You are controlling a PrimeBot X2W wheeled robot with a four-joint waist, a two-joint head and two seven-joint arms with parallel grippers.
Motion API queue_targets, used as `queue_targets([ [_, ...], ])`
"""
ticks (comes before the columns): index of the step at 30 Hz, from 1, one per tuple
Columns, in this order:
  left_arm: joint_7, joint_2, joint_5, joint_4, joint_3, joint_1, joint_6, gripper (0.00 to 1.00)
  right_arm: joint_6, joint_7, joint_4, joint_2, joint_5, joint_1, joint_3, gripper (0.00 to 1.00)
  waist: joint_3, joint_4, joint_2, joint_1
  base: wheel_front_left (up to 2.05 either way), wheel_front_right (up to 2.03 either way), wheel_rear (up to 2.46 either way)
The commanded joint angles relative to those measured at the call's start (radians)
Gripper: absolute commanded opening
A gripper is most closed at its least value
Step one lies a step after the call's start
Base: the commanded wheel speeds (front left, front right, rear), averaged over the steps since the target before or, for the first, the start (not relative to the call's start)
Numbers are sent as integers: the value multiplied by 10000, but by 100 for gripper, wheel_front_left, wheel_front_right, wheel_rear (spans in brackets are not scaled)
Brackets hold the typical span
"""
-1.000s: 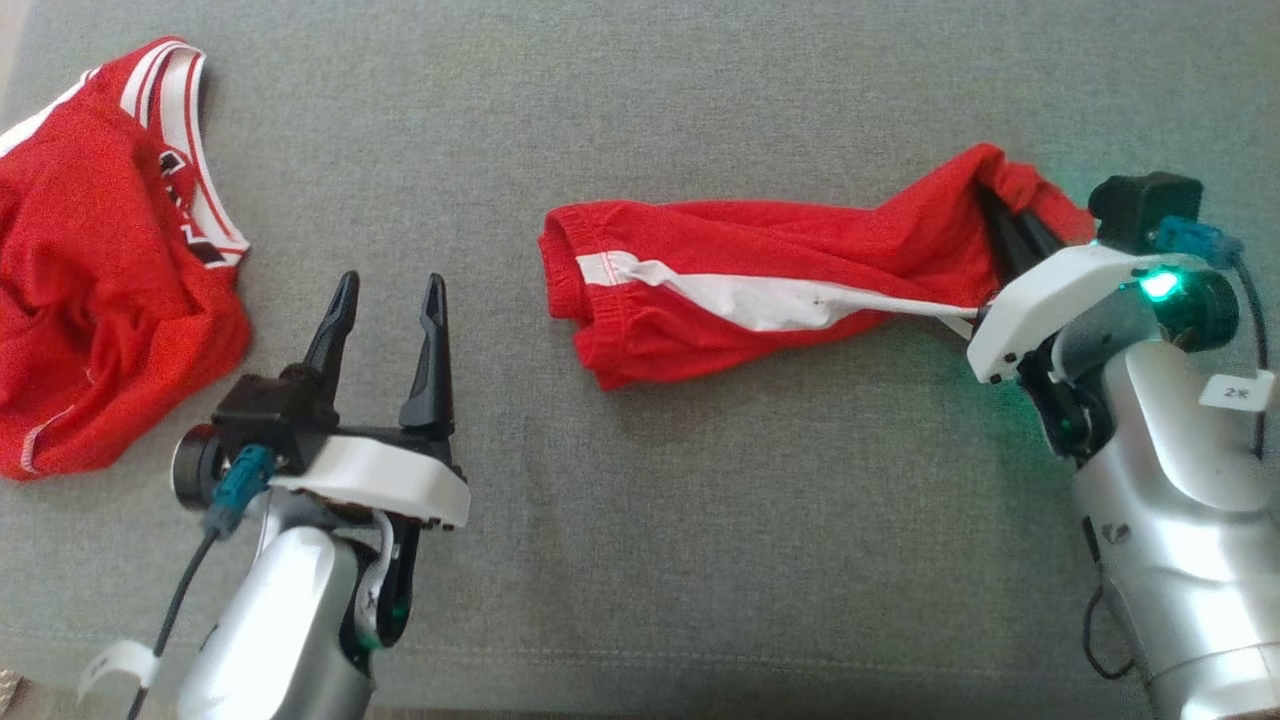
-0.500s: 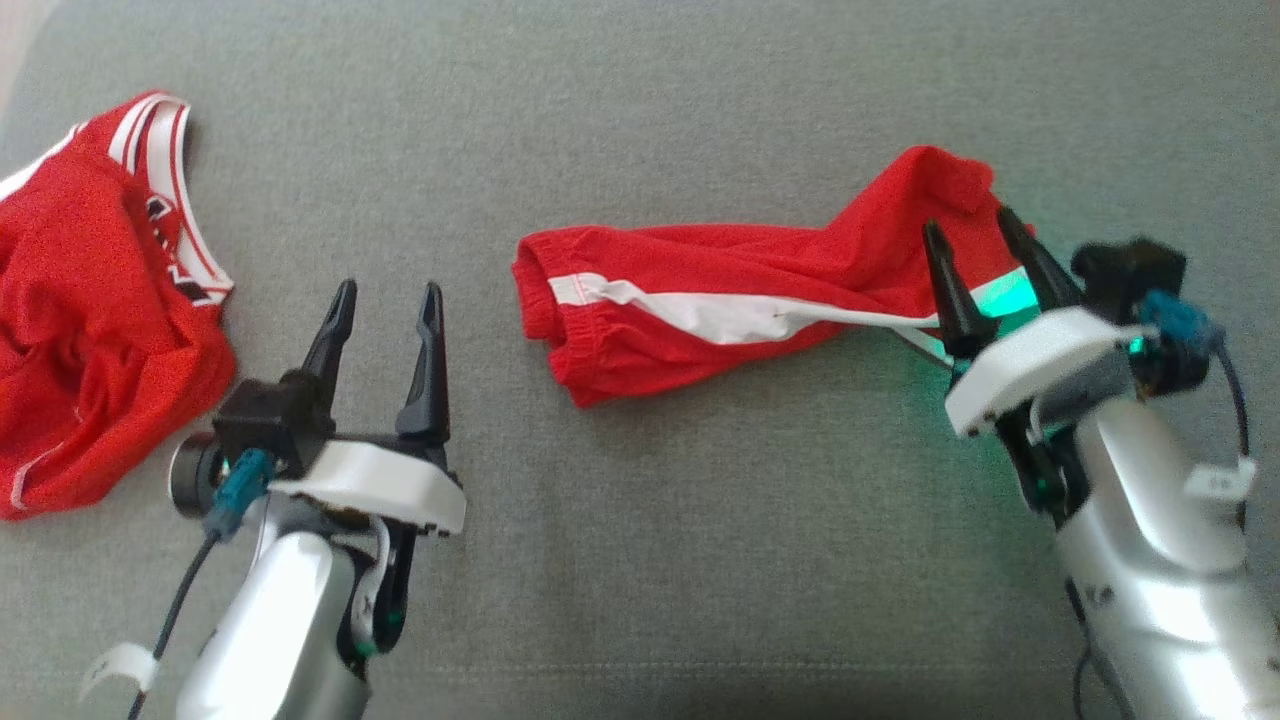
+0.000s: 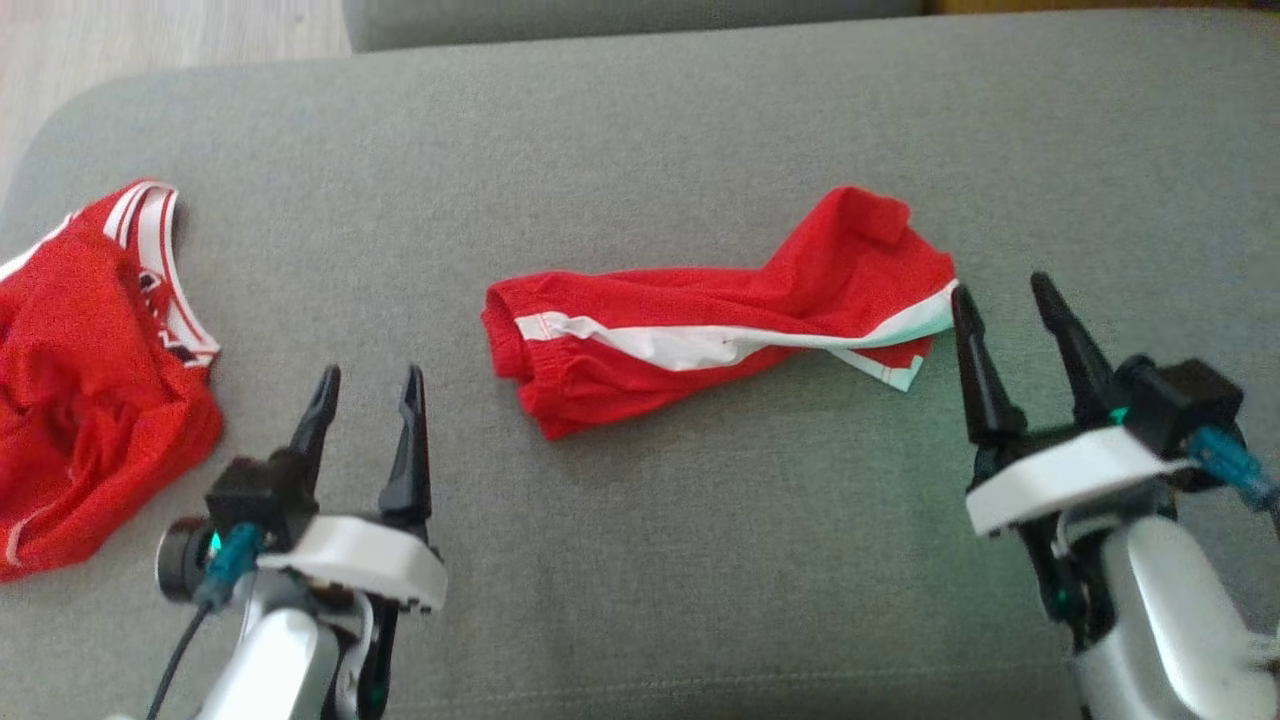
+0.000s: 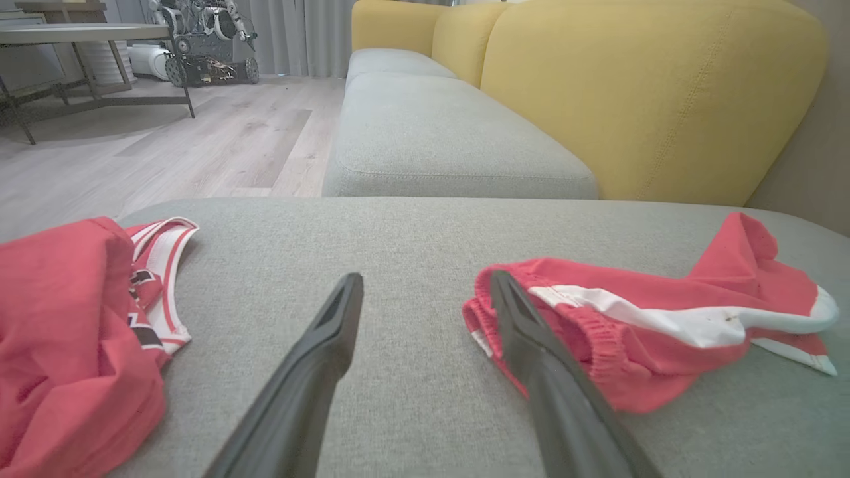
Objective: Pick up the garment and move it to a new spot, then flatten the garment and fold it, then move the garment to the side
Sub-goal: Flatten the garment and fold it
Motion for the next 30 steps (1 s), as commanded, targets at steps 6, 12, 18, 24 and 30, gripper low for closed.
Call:
queue_targets([
  [6, 188, 351, -56, -665, 313, 336, 183, 100, -7, 454, -1436, 222, -359, 915, -31, 100, -436, -198, -1, 0, 0, 0, 0],
  [12, 385, 442, -86, -987, 274, 506, 285, 100, -7, 710, -1994, 436, -413, 1415, -62, 100, -523, -263, -1, 0, 0, 0, 0],
  [18, 475, 532, -69, -1157, 243, 465, 316, 100, -7, 784, -2124, 529, -489, 1494, -91, 100, -508, -275, -1, 0, 0, 0, 0],
  [24, 546, 570, -62, -1214, 192, 343, 321, 100, -7, 816, -2169, 579, -509, 1507, -125, 100, -428, -249, -1, 0, 0, 0, 0],
  [30, 942, 382, -231, -1311, -158, -484, -141, 100, -7, 845, -2202, 592, -500, 1348, -96, 100, -139, -259, -1, 0, 0, 0, 0],
])
